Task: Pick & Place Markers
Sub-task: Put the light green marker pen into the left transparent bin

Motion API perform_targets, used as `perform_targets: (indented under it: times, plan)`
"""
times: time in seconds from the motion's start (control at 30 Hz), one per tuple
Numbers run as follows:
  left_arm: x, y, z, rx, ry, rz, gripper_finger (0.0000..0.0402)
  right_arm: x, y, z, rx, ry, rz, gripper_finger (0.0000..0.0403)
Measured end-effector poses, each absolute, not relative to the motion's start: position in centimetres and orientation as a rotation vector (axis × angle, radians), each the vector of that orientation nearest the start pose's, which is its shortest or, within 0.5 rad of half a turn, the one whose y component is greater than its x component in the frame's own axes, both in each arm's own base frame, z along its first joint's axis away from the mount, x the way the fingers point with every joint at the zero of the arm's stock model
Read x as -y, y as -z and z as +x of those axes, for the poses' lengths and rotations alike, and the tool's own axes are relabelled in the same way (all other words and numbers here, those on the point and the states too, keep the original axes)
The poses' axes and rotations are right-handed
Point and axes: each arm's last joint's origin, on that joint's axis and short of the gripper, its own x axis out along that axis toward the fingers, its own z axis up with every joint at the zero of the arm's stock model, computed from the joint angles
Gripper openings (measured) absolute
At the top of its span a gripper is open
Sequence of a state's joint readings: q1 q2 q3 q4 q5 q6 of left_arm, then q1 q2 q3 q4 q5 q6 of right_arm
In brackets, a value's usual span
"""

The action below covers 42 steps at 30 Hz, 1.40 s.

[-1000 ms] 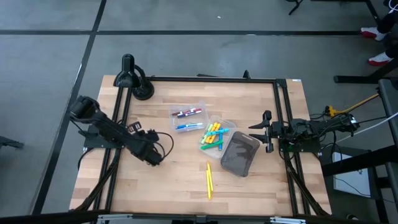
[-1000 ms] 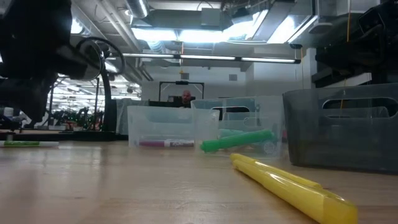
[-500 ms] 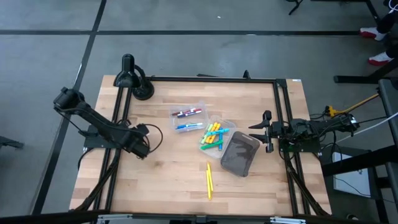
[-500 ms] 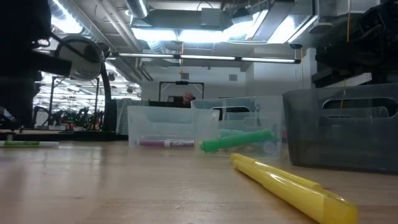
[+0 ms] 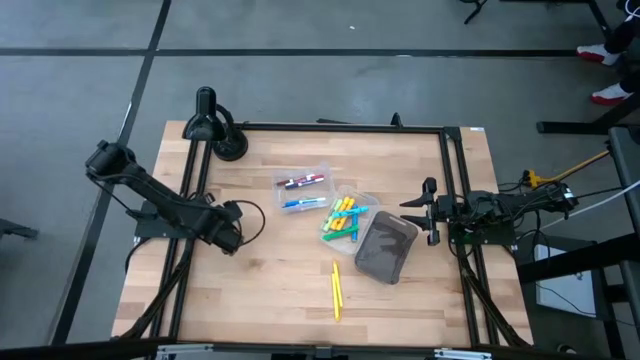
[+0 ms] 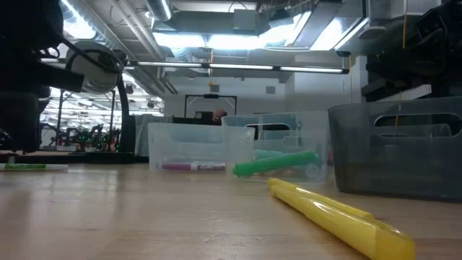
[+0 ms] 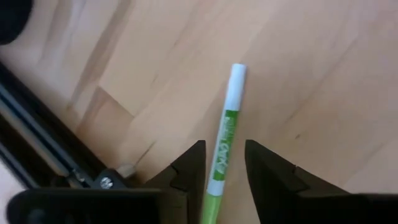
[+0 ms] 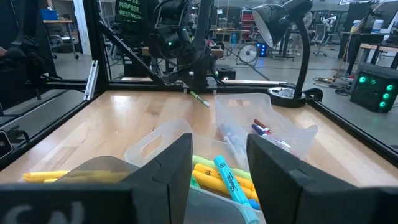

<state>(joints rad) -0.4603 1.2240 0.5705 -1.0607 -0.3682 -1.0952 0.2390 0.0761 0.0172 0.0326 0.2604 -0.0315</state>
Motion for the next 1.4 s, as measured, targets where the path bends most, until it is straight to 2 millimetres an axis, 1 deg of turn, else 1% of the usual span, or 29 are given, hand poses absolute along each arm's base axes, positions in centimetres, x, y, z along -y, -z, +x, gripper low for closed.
perform_targets:
  times: [0.23, 0.4, 0.67, 0.8, 0.87, 1.07, 1.17, 1.3, 1.4]
  plan:
    - [5.2, -15.6, 14.0, -1.360, -0.735, -0.197, 0.0162, -1.7, -16.7, 9.9, -0.026, 0.021, -0.038, 0.0152]
    - [4.7, -15.6, 14.2, -1.369, -0.762, -0.235, 0.0181, -1.7, -16.6, 9.9, -0.026, 0.021, -0.038, 0.0152]
    - [3.9, -15.6, 14.5, -1.431, -0.732, -0.272, 0.0174, -1.7, -16.6, 9.9, -0.026, 0.021, -0.038, 0.0152]
    - [3.4, -15.5, 14.8, -1.466, -0.680, -0.316, 0.0170, -1.7, -16.7, 9.9, -0.026, 0.021, -0.038, 0.0152]
    - [3.0, -15.1, 14.9, -1.476, -0.650, -0.332, 0.0169, -1.7, -16.6, 9.9, -0.026, 0.021, -0.038, 0.0152]
    - [1.8, -13.5, 14.0, -1.535, -0.642, -0.307, 0.0169, -1.7, -16.6, 9.9, -0.026, 0.021, -0.038, 0.0152]
    - [1.6, -13.1, 13.6, -1.540, -0.649, -0.308, 0.0169, -1.7, -16.7, 9.9, -0.026, 0.021, -0.038, 0.0152]
    - [1.6, -12.9, 13.6, -1.535, -0.641, -0.326, 0.0168, -1.7, -16.7, 9.9, -0.026, 0.021, -0.038, 0.0152]
    - [1.7, -12.9, 13.6, -1.535, -0.641, -0.359, 0.0156, -1.7, -16.7, 9.9, -0.026, 0.021, -0.038, 0.0152]
